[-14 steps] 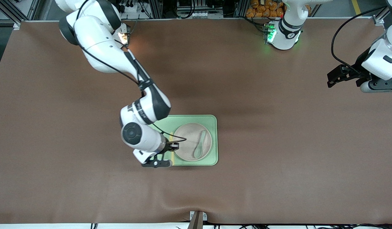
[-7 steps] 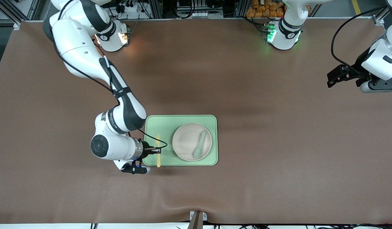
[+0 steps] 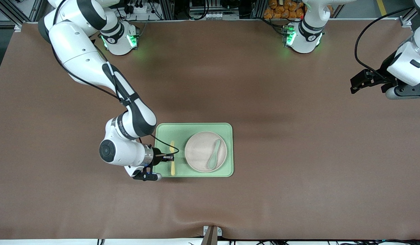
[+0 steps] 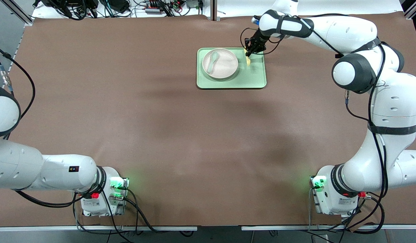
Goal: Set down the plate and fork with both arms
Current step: 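Lift the fork and set it on the tray beside the plate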
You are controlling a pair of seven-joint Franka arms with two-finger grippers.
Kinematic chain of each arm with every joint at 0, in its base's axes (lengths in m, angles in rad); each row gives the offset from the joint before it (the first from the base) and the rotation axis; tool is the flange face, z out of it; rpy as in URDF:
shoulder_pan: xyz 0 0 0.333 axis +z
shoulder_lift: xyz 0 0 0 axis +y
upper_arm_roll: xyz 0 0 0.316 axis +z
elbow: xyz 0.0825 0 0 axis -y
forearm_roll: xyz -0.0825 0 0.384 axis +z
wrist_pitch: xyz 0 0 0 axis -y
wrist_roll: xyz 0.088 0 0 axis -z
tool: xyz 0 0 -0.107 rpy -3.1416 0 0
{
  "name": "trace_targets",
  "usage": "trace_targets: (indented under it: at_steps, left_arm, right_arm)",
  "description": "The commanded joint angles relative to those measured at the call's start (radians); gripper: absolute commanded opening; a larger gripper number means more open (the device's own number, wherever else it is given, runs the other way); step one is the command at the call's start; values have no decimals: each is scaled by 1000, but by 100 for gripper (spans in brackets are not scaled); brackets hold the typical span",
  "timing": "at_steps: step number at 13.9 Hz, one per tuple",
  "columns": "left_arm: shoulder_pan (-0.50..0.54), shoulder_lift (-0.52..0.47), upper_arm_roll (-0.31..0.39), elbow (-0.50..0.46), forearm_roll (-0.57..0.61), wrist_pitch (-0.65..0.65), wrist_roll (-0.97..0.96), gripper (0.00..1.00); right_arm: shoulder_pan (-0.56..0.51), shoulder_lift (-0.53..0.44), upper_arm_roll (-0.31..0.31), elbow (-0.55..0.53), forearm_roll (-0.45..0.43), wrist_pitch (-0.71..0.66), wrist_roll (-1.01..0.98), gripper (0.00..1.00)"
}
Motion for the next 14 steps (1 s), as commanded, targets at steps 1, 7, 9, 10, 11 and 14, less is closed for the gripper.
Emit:
trace_targets:
  at_steps: [1, 7, 9, 10, 11, 14]
  left_arm:
    - [6, -10, -4, -6, -10, -9, -13, 100]
    - [6, -10, -5, -6, -10, -9, -13, 100]
    - [6, -10, -5, -5, -10, -9, -13, 100]
    - [6, -10, -5, -5, -10, -7, -13, 100]
    - [6, -12, -5, -5, -10, -7, -13, 100]
    - [6, -13, -7, -5, -10, -6, -13, 100]
  right_arm:
    - [-104, -84, 84, -151, 24, 54, -68, 0]
    - [-200, -83, 186, -248, 23, 174, -97, 0]
    - [-197, -80, 186, -273, 23, 212, -115, 0]
    - [-198, -80, 186, -290, 23, 230, -119, 0]
    - [-195, -80, 186, -297, 23, 238, -126, 0]
    - [-192, -78, 186, -305, 23, 249, -128, 0]
